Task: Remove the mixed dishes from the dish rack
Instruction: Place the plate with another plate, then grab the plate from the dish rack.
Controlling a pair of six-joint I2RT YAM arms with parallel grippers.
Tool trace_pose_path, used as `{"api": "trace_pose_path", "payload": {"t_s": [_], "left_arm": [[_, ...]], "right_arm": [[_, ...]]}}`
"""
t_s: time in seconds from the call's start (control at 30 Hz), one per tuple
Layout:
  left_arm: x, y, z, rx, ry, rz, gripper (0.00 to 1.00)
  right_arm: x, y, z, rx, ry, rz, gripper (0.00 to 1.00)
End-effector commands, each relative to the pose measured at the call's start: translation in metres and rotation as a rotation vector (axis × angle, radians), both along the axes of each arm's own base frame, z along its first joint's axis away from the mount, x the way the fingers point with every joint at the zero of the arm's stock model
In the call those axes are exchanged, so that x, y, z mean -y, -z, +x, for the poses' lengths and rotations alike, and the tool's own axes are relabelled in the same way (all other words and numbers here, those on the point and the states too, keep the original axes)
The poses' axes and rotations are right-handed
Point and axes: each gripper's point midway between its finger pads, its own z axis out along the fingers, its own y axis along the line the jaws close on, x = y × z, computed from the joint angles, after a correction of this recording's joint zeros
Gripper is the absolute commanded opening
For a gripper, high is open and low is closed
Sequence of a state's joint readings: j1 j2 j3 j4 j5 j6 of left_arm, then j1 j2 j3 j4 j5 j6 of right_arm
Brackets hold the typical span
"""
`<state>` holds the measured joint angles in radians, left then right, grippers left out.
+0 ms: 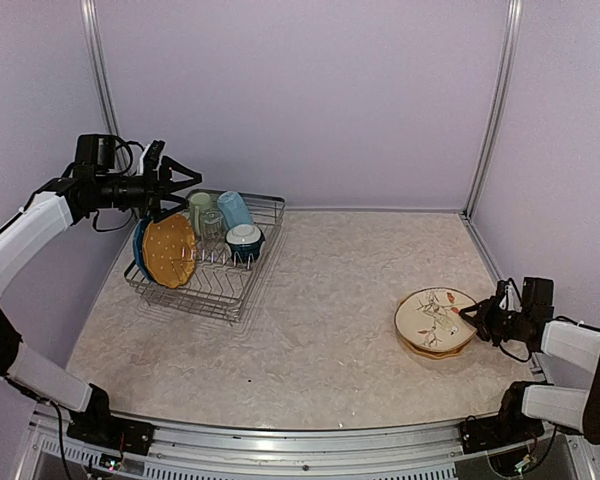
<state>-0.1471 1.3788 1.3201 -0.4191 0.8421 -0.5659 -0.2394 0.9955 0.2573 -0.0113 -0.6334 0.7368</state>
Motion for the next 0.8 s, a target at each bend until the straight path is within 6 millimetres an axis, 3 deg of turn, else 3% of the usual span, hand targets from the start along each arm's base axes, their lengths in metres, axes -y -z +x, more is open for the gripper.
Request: {"api": "trace_pose_path", "payload": {"t_s": [0.0,0.33,0.53,0.77], "left_arm": [[-0.002,-0.003,-0.003,0.034,0.005,0.01,0.96],[-0.008,-0.005,-0.003,0.056,-0.023,0.037,0.96],[-0.021,-0.013,-0.001,0.083,-0.064,0.049,0.96],[-0.035,-0.015,0.015,0.082,-0.188,0.166,0.98]], "right_arm": [[0.008,-0.01,0.006,0.043,0.008,-0.049,0.27],[0.02,-0.003,0.002,-0.035,0.029,-0.131,0.5],[0.031,0.009,-0.004,-0.129,0.04,-0.201,0.68],[0.038,0.016,-0.004,-0.218,0.021,-0.264,0.75]]}}
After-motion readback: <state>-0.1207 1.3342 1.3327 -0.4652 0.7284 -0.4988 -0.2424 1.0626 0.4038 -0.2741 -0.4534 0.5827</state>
